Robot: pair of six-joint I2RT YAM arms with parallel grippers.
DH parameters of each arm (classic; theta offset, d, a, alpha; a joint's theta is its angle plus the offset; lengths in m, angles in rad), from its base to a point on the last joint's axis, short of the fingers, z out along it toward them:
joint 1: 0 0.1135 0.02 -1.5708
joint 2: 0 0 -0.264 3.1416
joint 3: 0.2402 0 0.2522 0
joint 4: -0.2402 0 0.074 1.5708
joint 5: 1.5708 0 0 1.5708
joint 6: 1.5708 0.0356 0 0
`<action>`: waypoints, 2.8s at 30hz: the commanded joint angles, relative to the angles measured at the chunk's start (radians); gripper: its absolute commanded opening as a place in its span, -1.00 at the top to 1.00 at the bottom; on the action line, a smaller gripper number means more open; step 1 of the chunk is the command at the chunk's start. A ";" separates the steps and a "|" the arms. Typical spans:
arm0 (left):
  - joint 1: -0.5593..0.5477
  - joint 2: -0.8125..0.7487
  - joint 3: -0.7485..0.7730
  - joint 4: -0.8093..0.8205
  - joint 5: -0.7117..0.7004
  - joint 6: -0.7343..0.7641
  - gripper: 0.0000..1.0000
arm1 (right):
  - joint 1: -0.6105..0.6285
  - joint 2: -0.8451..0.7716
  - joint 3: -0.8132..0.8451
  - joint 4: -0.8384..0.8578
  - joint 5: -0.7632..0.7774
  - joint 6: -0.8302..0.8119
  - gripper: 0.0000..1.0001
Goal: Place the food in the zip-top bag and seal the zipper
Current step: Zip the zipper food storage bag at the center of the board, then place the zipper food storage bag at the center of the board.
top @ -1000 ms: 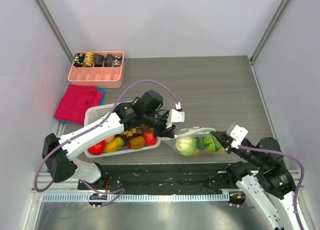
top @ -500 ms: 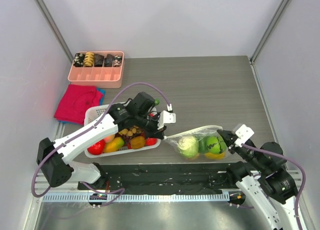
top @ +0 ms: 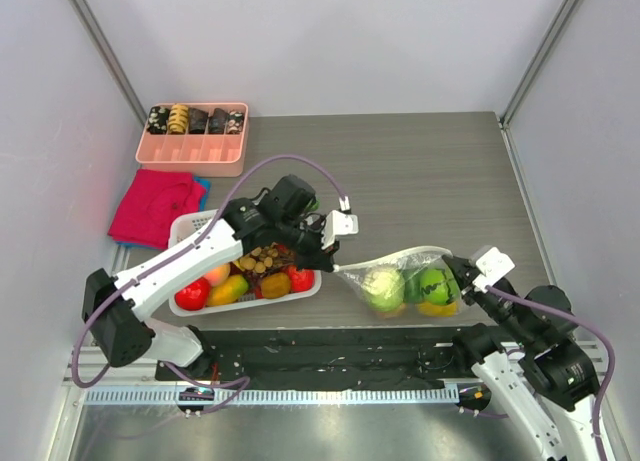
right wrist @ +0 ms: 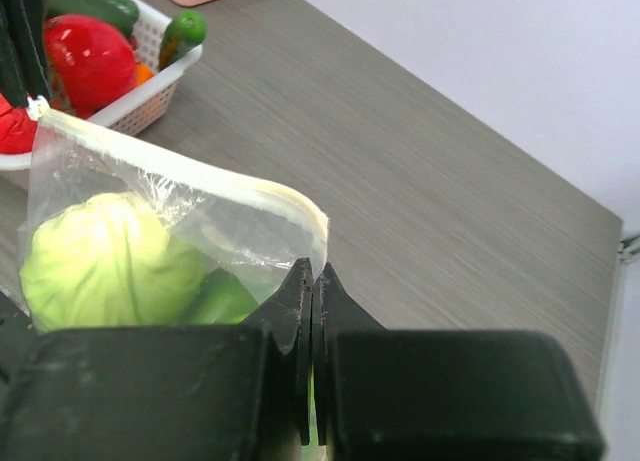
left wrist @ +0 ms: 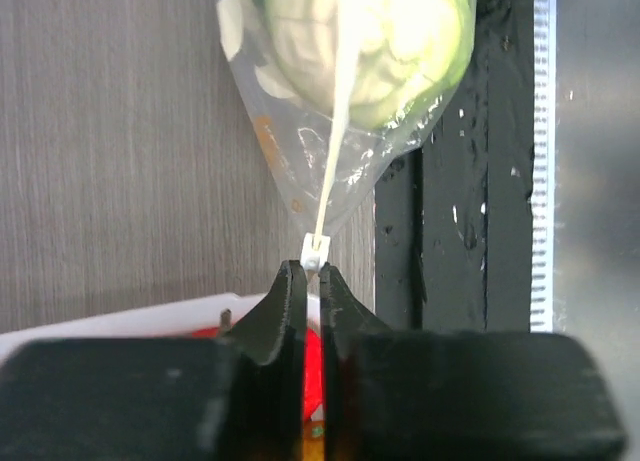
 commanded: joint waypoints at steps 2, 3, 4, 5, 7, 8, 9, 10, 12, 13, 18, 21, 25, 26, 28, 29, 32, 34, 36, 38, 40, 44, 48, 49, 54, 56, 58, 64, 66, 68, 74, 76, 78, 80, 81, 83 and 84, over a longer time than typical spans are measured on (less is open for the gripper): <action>0.014 0.060 0.152 0.012 0.024 -0.113 0.46 | -0.003 0.068 0.053 0.166 0.081 -0.047 0.98; 0.020 0.068 0.172 0.015 0.027 -0.126 0.16 | -0.003 0.078 0.052 0.198 0.084 -0.054 0.98; 0.021 0.077 0.190 0.015 0.026 -0.136 0.05 | -0.001 0.106 0.047 0.216 0.086 -0.067 0.98; 0.026 0.078 0.219 0.024 0.024 -0.149 -0.03 | -0.001 0.121 0.045 0.233 0.094 -0.074 0.98; 0.047 0.083 0.238 0.047 0.013 -0.191 -0.26 | -0.001 0.183 0.047 0.290 0.104 -0.092 0.98; 0.060 0.081 0.246 0.065 0.007 -0.210 -0.32 | -0.003 0.203 0.048 0.313 0.104 -0.100 0.98; 0.072 0.083 0.258 0.085 0.009 -0.240 -0.42 | -0.003 0.218 0.048 0.360 0.095 -0.112 0.98; 0.093 0.083 0.267 0.092 0.016 -0.245 -0.47 | -0.003 0.232 0.048 0.388 0.079 -0.123 0.98; 0.098 0.095 0.299 0.102 0.013 -0.209 -0.57 | -0.003 0.263 0.050 0.443 -0.007 -0.161 0.98; 0.100 0.098 0.304 0.124 -0.002 -0.174 -0.62 | -0.003 0.270 0.055 0.450 -0.050 -0.173 0.98; 0.101 0.161 0.319 0.234 0.038 -0.070 -0.74 | -0.003 0.299 0.064 0.467 -0.166 -0.207 0.98; 0.101 0.225 0.351 0.245 0.111 -0.031 -0.74 | -0.001 0.306 0.078 0.467 -0.166 -0.209 0.98; 0.075 0.296 0.397 0.251 0.136 -0.052 -0.69 | -0.003 0.306 0.084 0.459 -0.189 -0.198 0.98; 0.071 0.305 0.401 0.262 0.132 -0.072 -0.64 | -0.001 0.307 0.088 0.436 -0.192 -0.198 0.98; 0.069 0.324 0.405 0.280 0.125 -0.115 -0.60 | -0.003 0.321 0.108 0.408 -0.164 -0.163 0.98; 0.063 0.327 0.402 0.292 0.106 -0.127 -0.56 | -0.001 0.322 0.114 0.389 -0.158 -0.149 0.98; 0.048 0.328 0.391 0.300 0.136 -0.101 -0.49 | -0.003 0.290 0.104 0.378 -0.202 -0.138 0.98; 0.035 0.334 0.396 0.279 0.206 -0.090 -0.39 | -0.001 0.269 0.084 0.381 -0.222 -0.143 0.98; 0.022 0.344 0.411 0.233 0.249 -0.069 -0.19 | -0.003 0.269 0.082 0.379 -0.212 -0.138 0.98; 0.005 0.351 0.420 0.207 0.257 -0.051 0.20 | -0.001 0.275 0.084 0.384 -0.198 -0.140 0.98; 0.006 0.361 0.437 0.195 0.270 -0.064 0.48 | -0.003 0.280 0.087 0.387 -0.190 -0.143 0.98; 0.028 0.419 0.512 0.164 0.274 -0.133 1.00 | -0.003 0.298 0.069 0.393 -0.124 -0.147 0.98; 0.060 0.514 0.641 0.149 0.170 -0.248 1.00 | -0.001 0.339 0.067 0.369 -0.023 -0.032 -0.11; 0.066 0.535 0.711 0.121 0.164 -0.283 1.00 | -0.001 0.347 0.074 0.352 -0.020 -0.012 -0.44; 0.074 0.687 0.957 -0.022 0.001 -0.253 1.00 | -0.003 0.313 0.098 0.310 0.026 0.103 -0.96; 0.074 0.719 1.049 -0.068 -0.060 -0.238 1.00 | -0.001 0.298 0.108 0.303 0.045 0.126 -0.99; 0.068 0.747 1.074 -0.085 -0.131 -0.238 1.00 | -0.001 0.277 0.114 0.304 0.080 0.166 -0.99; -0.024 0.715 0.872 -0.077 -0.234 -0.248 1.00 | -0.003 0.267 0.131 0.298 0.156 0.256 -0.99; -0.058 0.712 0.777 -0.048 -0.241 -0.285 1.00 | -0.001 0.269 0.133 0.293 0.204 0.279 -0.99; -0.100 0.716 0.734 -0.034 -0.232 -0.316 0.95 | -0.003 0.270 0.131 0.273 0.224 0.314 -0.99; -0.150 0.730 0.669 -0.033 -0.146 -0.471 0.95 | -0.003 0.270 0.163 0.214 0.301 0.385 -0.99; -0.153 0.714 0.638 -0.010 -0.111 -0.530 0.94 | -0.001 0.273 0.180 0.195 0.321 0.399 -0.99; -0.156 0.672 0.612 0.009 -0.085 -0.561 0.60 | -0.003 0.276 0.188 0.183 0.342 0.422 -0.99; -0.158 0.629 0.605 0.015 -0.071 -0.578 0.06 | -0.001 0.278 0.196 0.172 0.359 0.437 -0.99; -0.155 0.614 0.608 0.012 -0.074 -0.577 -0.07 | -0.003 0.278 0.196 0.171 0.362 0.437 -0.99; -0.140 0.557 0.637 -0.008 -0.074 -0.554 -0.62 | -0.004 0.281 0.199 0.169 0.373 0.439 -0.99; -0.127 0.537 0.647 -0.016 -0.071 -0.546 -0.87 | -0.004 0.284 0.199 0.166 0.382 0.437 -0.99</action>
